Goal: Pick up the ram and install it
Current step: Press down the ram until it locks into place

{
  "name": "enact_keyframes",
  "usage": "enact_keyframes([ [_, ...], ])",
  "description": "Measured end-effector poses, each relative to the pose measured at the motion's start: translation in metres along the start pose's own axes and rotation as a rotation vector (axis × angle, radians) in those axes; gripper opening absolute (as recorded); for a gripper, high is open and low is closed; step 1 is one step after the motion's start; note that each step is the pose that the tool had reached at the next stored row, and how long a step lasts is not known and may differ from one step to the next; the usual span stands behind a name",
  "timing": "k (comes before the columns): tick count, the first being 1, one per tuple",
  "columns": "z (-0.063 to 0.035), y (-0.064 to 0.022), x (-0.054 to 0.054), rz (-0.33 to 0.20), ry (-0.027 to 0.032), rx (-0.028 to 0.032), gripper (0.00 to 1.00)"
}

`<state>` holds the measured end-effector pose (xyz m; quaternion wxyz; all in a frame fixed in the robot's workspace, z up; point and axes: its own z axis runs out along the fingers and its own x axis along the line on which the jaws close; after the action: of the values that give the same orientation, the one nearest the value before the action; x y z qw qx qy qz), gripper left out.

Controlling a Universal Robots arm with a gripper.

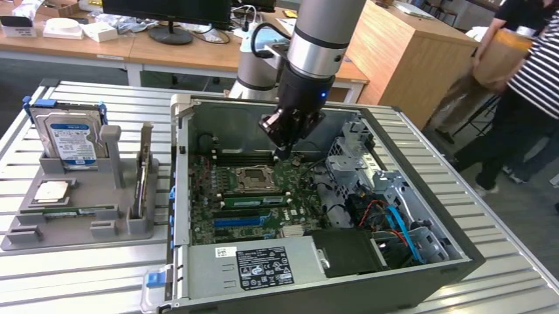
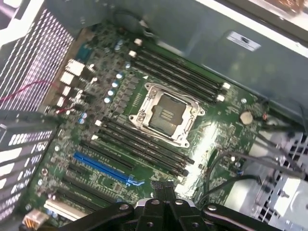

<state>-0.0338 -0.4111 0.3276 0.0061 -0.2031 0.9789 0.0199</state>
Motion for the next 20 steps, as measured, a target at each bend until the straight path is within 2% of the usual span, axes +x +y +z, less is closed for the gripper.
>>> enact_keyframes([
  [20,0.0011,0.0000,0.0000,0.364,-0.0134,0.0073,0.10],
])
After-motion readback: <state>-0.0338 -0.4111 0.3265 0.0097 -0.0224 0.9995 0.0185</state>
